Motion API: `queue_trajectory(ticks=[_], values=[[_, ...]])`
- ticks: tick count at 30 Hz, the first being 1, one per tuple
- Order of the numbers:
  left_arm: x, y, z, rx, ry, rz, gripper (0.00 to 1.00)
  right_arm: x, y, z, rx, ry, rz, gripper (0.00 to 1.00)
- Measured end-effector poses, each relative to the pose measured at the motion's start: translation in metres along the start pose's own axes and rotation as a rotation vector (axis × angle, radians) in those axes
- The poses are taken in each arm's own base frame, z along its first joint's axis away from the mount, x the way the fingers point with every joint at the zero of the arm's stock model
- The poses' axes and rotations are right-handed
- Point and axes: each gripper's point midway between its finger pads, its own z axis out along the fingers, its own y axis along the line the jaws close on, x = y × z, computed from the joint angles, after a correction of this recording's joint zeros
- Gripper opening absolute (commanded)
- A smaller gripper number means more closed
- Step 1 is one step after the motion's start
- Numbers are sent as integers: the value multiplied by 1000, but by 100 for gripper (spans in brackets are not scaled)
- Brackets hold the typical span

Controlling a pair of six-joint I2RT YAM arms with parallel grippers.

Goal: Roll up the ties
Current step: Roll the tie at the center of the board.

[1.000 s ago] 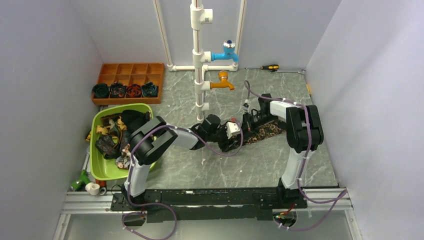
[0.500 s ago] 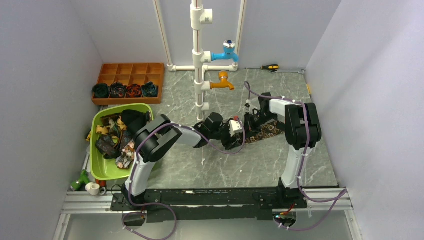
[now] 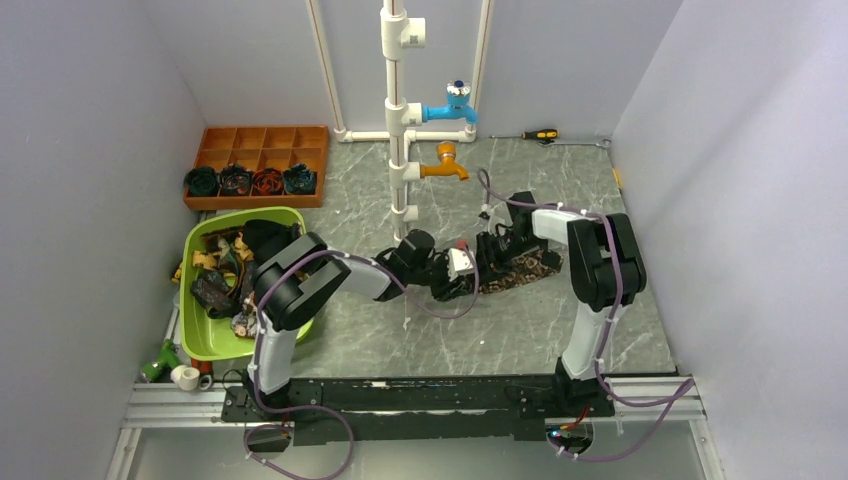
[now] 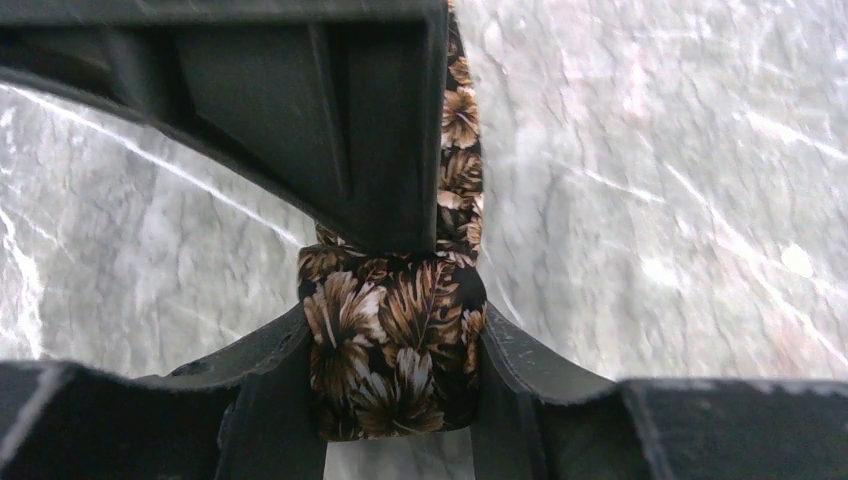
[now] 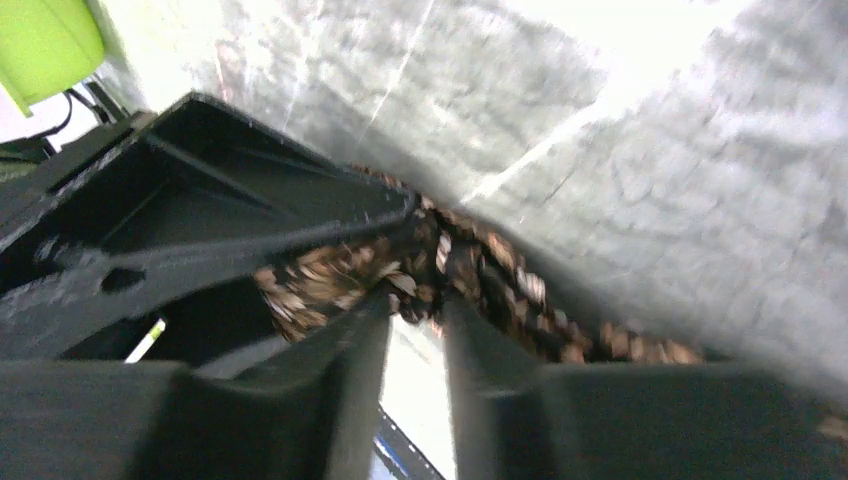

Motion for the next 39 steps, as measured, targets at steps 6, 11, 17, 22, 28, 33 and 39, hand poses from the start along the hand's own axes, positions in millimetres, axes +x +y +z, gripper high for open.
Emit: queue_trajectory(ticks=[6,11,17,22,28,33,39], values=[[9,-10,-18,10,36,33,27,-5,11,-23,-1,-69,-73,50],[10,-10,-19,11,40,37,29,-9,25,-30,-55,-94,-89,56],[9,-10,-18,13,47,33,31,0,41,-15,-137,-42,-54,50],[9,-10,-18,15,54,29,37,8,42,0,-155,12,-45,2],[10,-9,-19,16,59,9,69,10,37,0,-148,45,-39,0],[11,-13,-25,30,53,-25,80,11,26,-1,-105,59,-31,0],[8,-19,-28,47,43,-74,85,11,18,-2,-49,65,-28,0]])
